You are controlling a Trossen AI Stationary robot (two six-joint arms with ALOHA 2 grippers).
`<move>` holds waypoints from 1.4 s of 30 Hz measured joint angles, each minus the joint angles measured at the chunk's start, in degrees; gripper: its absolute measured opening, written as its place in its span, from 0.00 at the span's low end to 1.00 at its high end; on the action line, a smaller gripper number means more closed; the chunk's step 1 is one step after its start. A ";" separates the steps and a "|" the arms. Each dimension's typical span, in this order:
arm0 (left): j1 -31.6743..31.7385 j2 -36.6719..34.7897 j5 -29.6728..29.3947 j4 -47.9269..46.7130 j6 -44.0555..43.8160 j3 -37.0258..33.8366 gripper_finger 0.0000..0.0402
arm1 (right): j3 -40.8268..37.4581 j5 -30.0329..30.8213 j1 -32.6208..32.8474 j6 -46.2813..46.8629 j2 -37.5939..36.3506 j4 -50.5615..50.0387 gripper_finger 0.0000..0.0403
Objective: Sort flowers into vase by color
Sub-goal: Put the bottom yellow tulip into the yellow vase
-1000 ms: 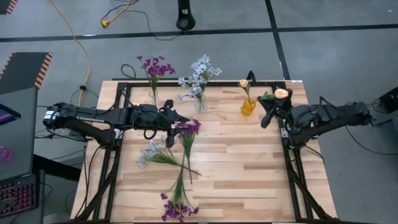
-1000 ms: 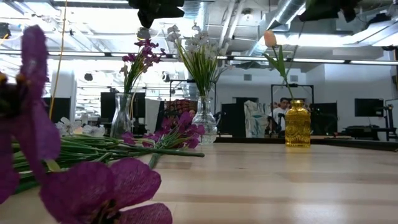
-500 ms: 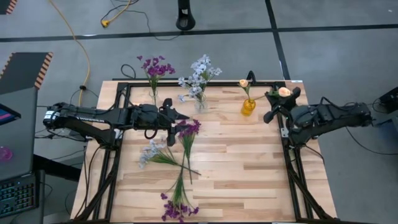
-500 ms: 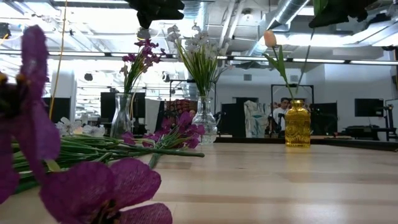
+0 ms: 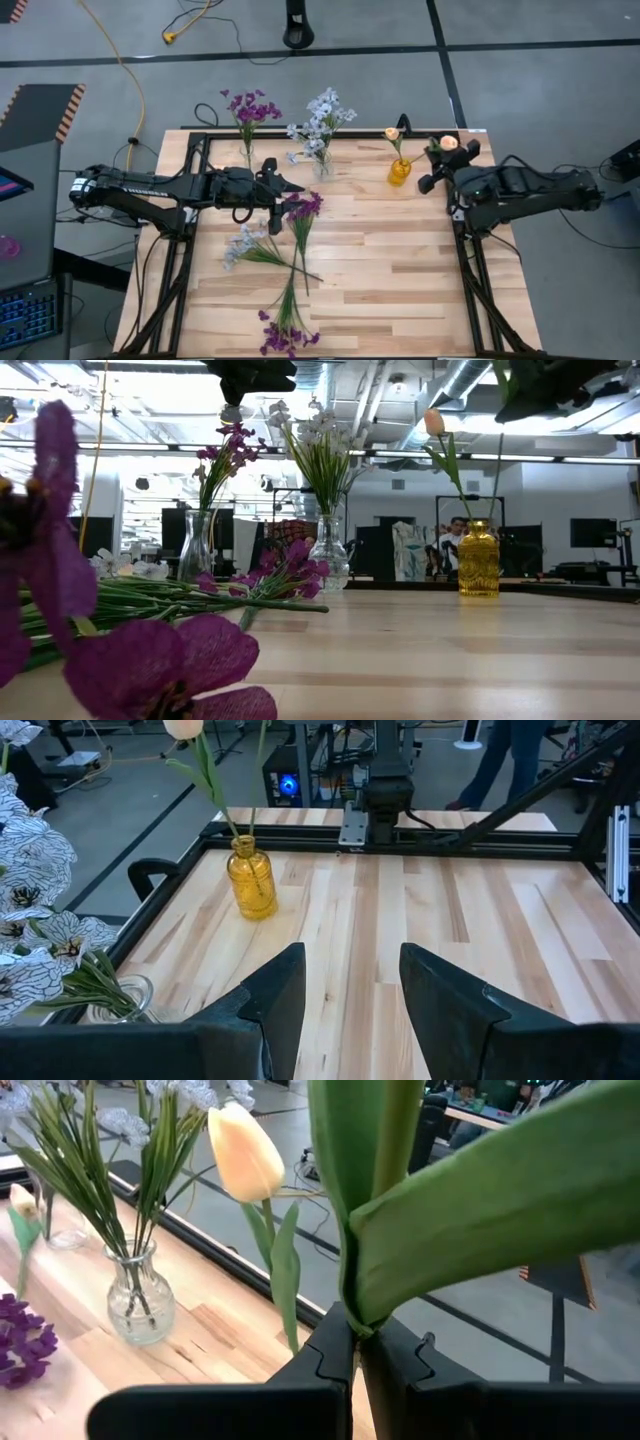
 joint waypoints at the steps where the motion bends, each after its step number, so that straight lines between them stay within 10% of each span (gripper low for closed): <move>1: 0.00 -0.01 -0.01 0.00 0.00 0.00 0.38 | 0.00 0.02 -0.12 -0.04 0.25 0.34 0.10; 42: 0.00 0.01 0.04 -0.24 -0.02 0.00 0.38 | 0.00 -1.51 -0.22 3.54 2.46 -2.51 0.11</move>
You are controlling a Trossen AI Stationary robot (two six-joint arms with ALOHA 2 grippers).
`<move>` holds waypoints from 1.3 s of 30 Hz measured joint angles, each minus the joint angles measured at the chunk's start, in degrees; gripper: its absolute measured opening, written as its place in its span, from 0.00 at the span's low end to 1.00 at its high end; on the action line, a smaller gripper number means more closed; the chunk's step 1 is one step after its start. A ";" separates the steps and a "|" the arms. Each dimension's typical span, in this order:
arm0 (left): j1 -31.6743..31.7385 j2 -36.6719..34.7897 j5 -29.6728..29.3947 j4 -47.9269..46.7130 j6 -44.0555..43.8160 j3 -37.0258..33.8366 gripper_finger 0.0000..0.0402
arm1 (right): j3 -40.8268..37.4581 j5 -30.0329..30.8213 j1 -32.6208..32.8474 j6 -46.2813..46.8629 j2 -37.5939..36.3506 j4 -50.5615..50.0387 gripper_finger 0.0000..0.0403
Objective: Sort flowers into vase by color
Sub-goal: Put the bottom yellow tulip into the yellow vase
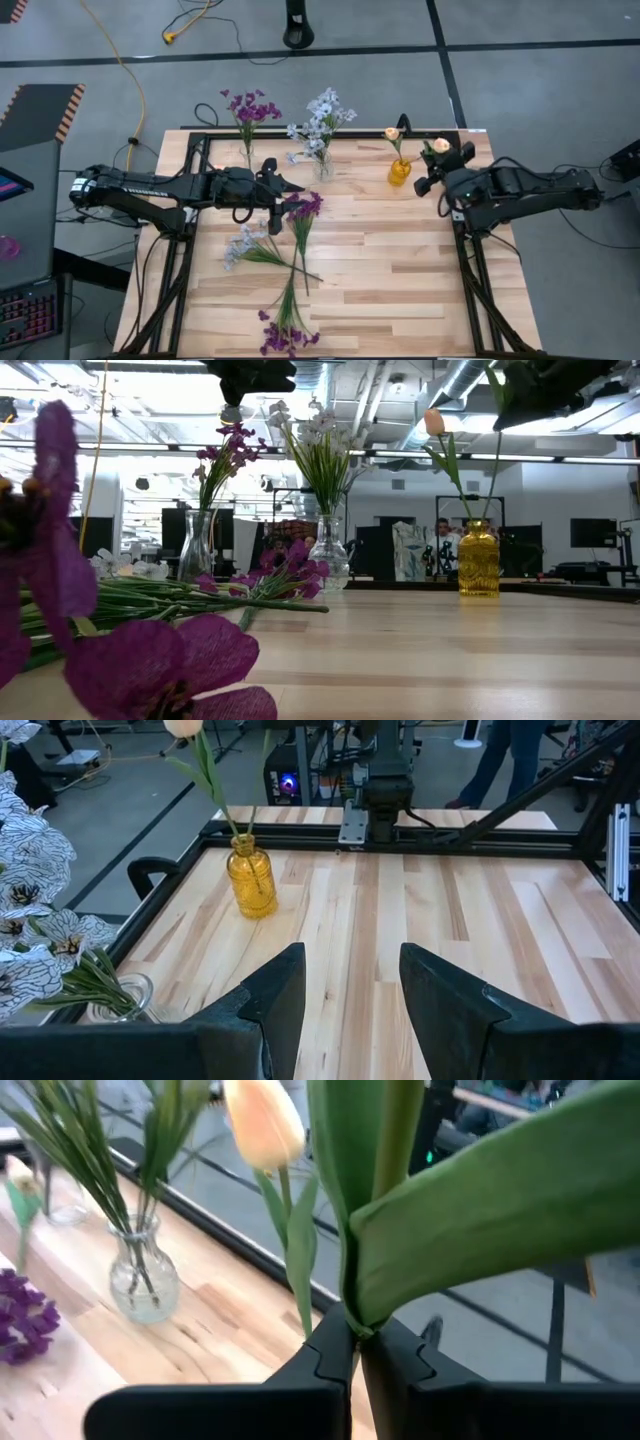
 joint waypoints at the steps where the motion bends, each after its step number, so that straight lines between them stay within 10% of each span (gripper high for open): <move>1: 0.00 0.00 0.00 -0.21 -0.01 0.00 0.38 | 0.00 -0.02 0.00 1.43 0.08 -0.97 0.11; 25: 0.00 0.00 0.00 -1.08 -0.44 0.02 0.38 | 0.00 0.02 -0.91 3.76 6.65 -1.66 0.15; 39: 0.00 -0.17 0.00 -1.01 0.57 0.02 0.38 | 0.00 -4.92 -9.04 3.94 7.78 0.78 0.42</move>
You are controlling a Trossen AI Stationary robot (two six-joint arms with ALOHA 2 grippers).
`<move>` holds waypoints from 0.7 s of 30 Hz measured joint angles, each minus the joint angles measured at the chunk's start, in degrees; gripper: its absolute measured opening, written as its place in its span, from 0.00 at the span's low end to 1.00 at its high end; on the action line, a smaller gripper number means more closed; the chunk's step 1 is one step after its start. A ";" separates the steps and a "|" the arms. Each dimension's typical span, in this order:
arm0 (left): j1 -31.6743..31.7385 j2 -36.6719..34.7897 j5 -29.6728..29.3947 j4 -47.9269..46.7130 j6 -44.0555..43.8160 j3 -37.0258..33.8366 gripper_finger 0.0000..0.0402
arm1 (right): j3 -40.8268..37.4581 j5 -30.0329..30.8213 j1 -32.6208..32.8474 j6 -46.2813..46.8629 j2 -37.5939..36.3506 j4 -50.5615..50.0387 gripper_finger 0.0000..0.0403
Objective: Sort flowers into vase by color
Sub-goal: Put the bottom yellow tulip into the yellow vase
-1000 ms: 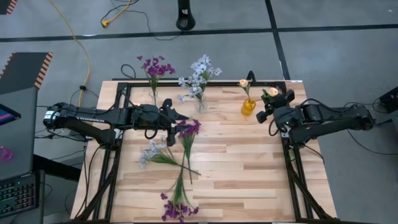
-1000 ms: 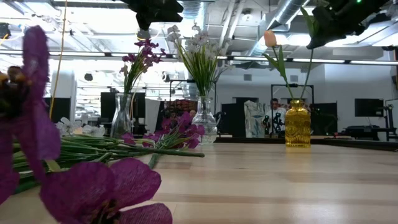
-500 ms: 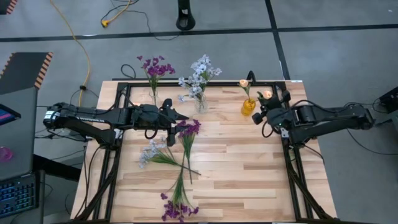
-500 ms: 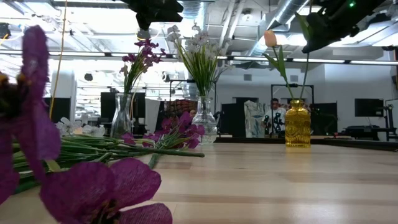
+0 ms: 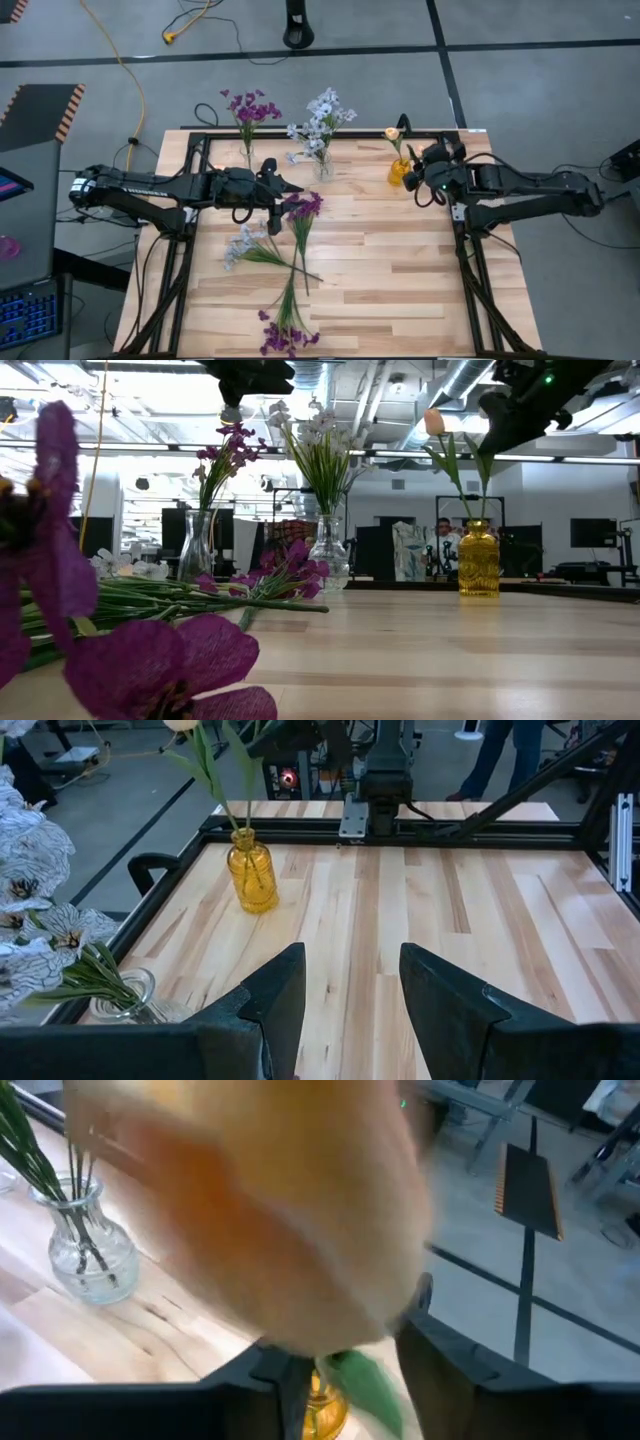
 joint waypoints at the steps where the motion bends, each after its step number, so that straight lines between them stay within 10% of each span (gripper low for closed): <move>1: 0.00 -0.18 0.00 -0.08 0.13 0.00 0.38 | 0.00 -0.06 -0.46 0.00 0.00 0.00 0.45; 21: 0.00 -10.29 -1.21 -22.87 -7.57 0.04 0.38 | 0.00 -20.60 -2.09 -0.17 -0.07 -2.47 0.52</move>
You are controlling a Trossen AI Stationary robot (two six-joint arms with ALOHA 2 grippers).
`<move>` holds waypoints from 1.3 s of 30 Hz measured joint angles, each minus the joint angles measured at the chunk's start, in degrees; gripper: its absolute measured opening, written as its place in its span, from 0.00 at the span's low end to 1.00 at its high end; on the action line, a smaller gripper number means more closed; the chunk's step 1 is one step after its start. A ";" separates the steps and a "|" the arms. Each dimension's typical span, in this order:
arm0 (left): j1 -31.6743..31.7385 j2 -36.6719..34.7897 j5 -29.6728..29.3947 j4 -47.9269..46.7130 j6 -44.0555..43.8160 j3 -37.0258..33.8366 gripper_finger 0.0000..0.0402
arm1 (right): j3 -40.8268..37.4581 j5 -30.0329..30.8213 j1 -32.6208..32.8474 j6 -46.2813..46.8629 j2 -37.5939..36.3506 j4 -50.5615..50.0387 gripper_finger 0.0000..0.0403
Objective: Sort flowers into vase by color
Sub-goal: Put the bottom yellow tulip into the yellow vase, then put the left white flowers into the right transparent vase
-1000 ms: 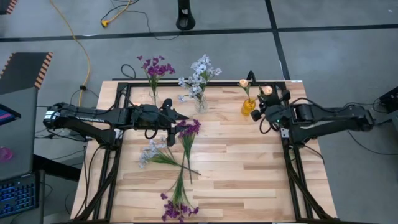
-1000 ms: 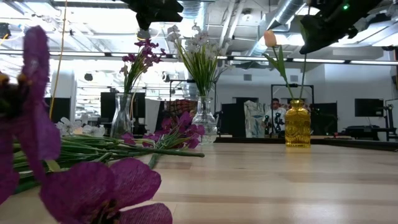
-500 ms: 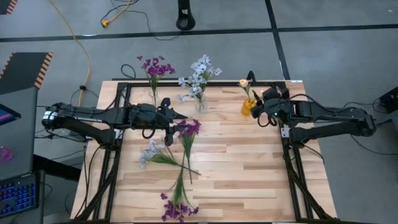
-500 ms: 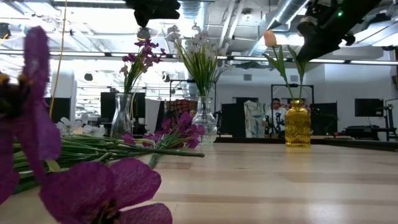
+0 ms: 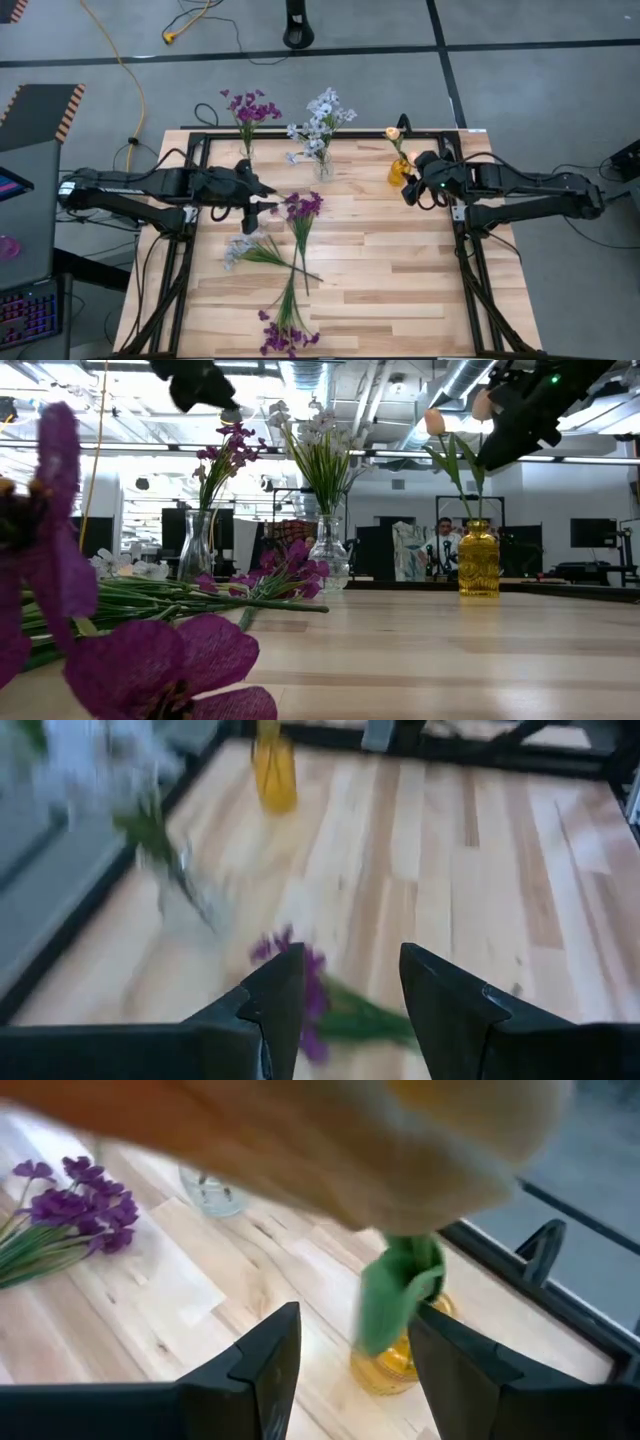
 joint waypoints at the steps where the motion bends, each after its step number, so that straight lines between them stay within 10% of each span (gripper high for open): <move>1: -0.01 -0.38 0.42 -1.65 -1.92 0.00 0.38 | 0.00 -0.16 0.00 0.00 0.00 -0.02 0.52; 20: -2.38 2.37 12.24 -20.37 -74.56 -0.04 0.38 | 0.00 -1.79 0.00 0.04 0.00 -0.02 0.52; 39: -9.23 21.21 19.17 -15.70 -107.46 -0.04 0.37 | 0.00 -3.20 0.00 0.09 0.00 -0.16 0.52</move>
